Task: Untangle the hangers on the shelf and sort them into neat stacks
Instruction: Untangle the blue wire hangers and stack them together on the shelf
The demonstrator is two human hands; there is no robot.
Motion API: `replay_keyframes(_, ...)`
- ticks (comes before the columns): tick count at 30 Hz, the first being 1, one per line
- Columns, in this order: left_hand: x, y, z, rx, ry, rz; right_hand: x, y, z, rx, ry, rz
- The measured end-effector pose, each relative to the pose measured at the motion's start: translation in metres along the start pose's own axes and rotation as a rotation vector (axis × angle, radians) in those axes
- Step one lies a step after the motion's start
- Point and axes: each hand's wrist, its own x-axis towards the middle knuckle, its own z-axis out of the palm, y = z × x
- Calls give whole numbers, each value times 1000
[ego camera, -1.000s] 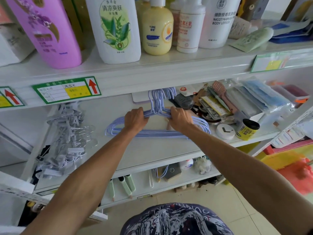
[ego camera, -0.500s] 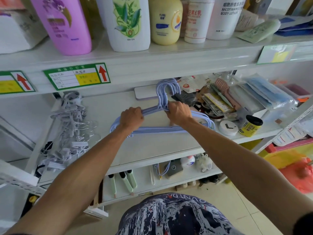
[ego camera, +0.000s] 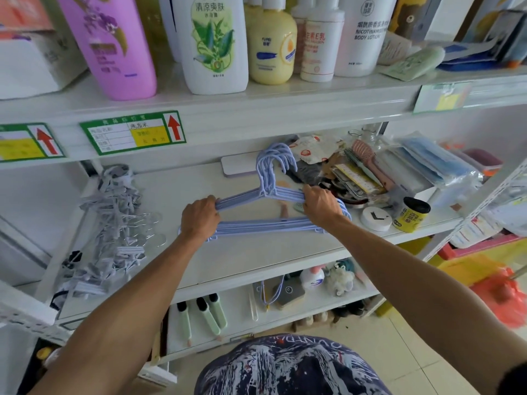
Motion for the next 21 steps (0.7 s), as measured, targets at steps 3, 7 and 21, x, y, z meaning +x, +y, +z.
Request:
replay_keyframes(3,-3,-1,0,-39,11,-22,-3,3,-1,25,21,16)
replay_keyframes(7,-11,-5,0,-116,10,-90,-7,7,2,55,27,90)
replay_keyframes(21,-20,-14,1,-202,1,-136,-18,32,-4,32,-88,118)
